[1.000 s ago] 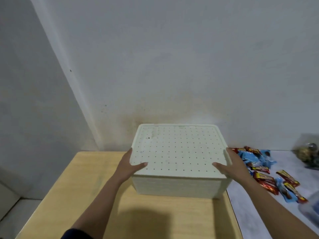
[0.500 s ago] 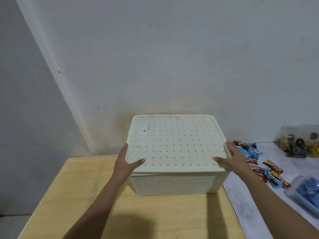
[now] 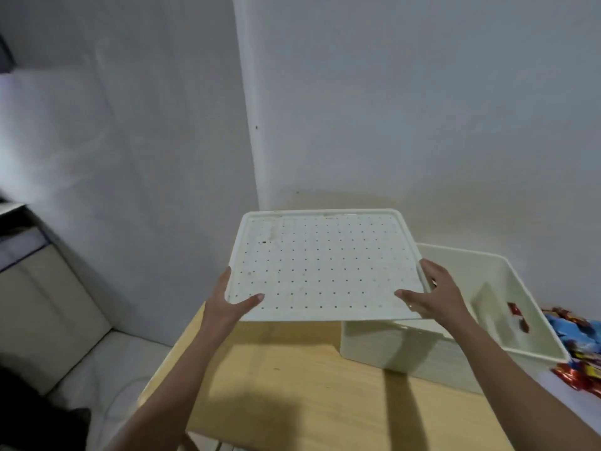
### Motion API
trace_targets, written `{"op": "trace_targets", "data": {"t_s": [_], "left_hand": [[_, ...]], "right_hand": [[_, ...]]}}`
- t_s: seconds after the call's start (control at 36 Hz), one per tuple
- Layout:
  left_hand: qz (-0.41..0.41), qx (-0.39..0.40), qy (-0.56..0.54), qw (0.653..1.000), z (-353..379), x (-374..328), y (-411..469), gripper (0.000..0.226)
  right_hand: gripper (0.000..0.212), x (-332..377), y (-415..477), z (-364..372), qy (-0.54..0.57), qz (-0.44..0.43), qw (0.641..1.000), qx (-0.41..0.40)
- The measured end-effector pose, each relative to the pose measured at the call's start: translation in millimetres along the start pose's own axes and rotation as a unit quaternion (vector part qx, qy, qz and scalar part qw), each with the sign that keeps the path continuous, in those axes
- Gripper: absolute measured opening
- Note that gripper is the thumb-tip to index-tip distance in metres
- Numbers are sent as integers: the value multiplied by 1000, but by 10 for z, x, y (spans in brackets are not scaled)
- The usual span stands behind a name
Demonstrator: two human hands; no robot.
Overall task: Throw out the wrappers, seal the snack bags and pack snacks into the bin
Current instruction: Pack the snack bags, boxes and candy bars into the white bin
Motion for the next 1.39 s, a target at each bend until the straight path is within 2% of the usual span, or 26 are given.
{"op": "trace_targets", "data": {"t_s": [0.28, 0.36, 0.53, 0.61, 0.69, 0.86, 1.39], "left_hand": [[-63, -129, 9, 990, -1327, 749, -546, 77], [-81, -127, -2, 989, -1557, 1033, -663, 68], [-130, -113, -44, 984, -1671, 1538, -772, 77], [-156, -91, -21, 983, -1588, 1763, -798, 97], [-169, -76, 5, 983, -1433, 1974, -811, 106], [-168, -42, 38, 984, -1052, 2222, -731, 86], [-187, 51, 124, 973, -837, 2501, -565, 86]], "right_hand": [[91, 688, -42, 1619, -53, -47, 987, 145], [95, 757, -84, 2014, -74, -45, 979, 184], [98, 568, -229, 2534, -123, -26, 966, 225], [95, 336, -300, 2666, -133, -4, 962, 239], [96, 48, -388, 2707, -143, 39, 959, 244], [96, -446, -526, 2698, -149, 112, 953, 239], [80, -657, -677, 2833, -187, 130, 939, 259]]}}
Point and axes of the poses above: each hand's wrist, its own y-axis towards the middle knuckle, its own z-axis out of the palm, x = y × z, the point moved 8 cm from there along y, towards the middle knuckle, and after that the axes turned 7 degrees about y, right-handed, at the moved point
